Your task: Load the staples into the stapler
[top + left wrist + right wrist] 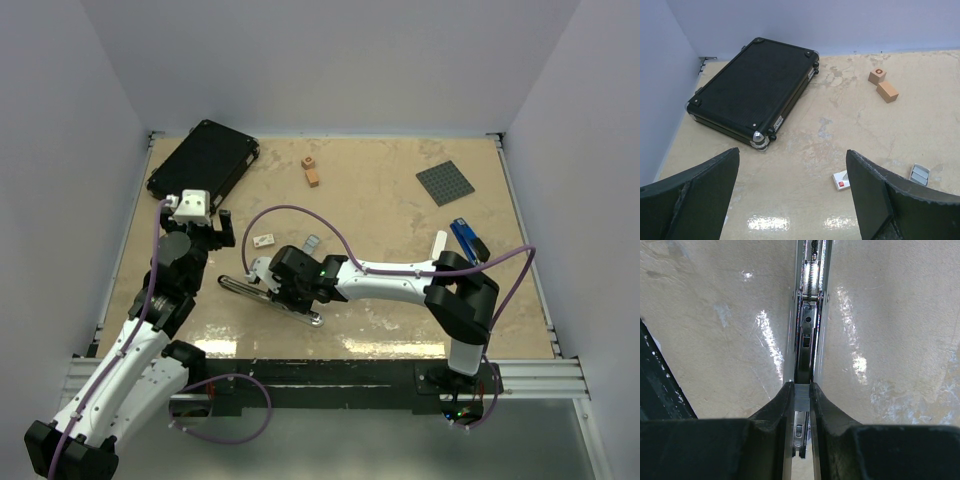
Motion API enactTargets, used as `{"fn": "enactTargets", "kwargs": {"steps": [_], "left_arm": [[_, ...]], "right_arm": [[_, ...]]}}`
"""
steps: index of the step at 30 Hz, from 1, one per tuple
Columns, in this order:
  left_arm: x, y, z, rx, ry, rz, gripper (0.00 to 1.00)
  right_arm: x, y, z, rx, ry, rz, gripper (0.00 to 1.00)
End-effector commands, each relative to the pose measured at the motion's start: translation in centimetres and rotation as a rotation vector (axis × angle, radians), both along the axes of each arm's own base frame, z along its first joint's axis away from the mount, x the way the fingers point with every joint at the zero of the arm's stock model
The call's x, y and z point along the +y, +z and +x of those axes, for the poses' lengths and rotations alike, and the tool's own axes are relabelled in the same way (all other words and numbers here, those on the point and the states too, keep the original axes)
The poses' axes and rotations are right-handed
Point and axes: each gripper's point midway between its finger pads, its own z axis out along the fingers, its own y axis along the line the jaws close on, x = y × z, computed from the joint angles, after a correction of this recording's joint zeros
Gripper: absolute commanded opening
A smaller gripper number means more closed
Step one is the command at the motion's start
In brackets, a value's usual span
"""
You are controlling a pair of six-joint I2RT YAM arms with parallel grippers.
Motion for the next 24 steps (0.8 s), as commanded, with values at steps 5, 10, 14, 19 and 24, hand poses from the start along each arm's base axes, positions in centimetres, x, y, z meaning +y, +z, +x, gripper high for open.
{"fn": "enactTargets", "kwargs": {"steps": [5,10,14,19,24], "left_arm": [[-0.1,1.4,0.3,-0.047,-0.008,-0.008,0.92],[0.0,1.4,0.2,-0.047,-0.008,-0.008,0.92],[-0.1,1.6,0.2,-0.052,-0.009,-0.01,0.92],[-0.1,1.5,0.2,-0.051,-0.011,-0.011,0.92],[-0.1,1.6,0.1,-0.052,-0.012,-0.012,0.92]], "right_arm": [[-0.3,0.0,-0.7,0.015,0.016,0.001,0.18],[-0.3,0.2,-0.7,0.018,0.013,0.007,0.25],[-0.1,0.7,-0.7,0.018,0.011,0.02,0.32],[0.2,1.3,-0.8,0.019,0.009,0.037,0.38],[0.5,2.8,-0.1,-0.006,-0.025,0.079,0.39]]}}
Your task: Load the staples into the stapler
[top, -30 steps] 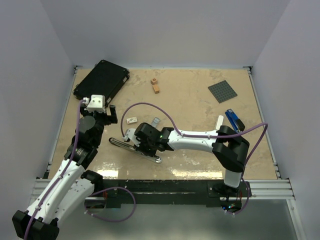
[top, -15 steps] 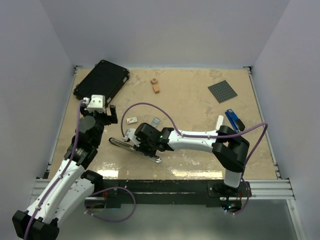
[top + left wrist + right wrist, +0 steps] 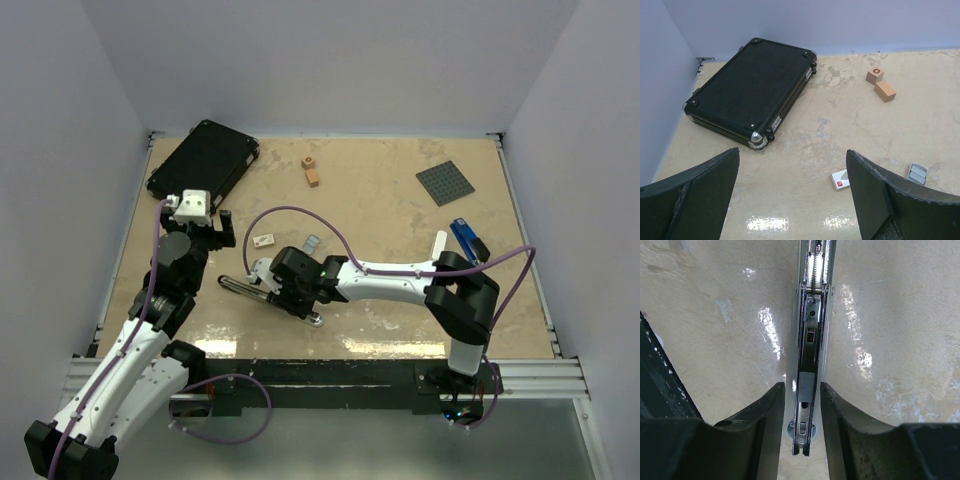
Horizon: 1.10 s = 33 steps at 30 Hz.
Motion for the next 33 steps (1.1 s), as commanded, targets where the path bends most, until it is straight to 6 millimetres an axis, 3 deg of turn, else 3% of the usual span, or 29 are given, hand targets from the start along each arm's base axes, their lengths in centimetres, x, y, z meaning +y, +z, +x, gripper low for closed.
{"fn": "enactTargets", "kwargs": {"steps": [1,8,28,33], "left_arm": [[0.1,1.6,0.1,-0.052,-0.001,-0.011,0.92],[0.1,1.8,0.1,-0.058,-0.001,-0.014,0.92],[0.1,2.0,-0.1,-0.067,-0.004,-0.02,0.92],[0.1,2.1,-0.1,-0.068,-0.006,-0.022,0.92]], "right_arm": [[0.9,3.4,0.3,-0.028,-0.026,0.097,0.39],[1.0,4.1,1.8,-0.057,-0.082,0.123,0.41],[2.0,0.5,2.9,-0.056,-0.114,0.086,0.42],[2.1,0.5,2.8,-0.046,-0.139,0.099,0.42]]}}
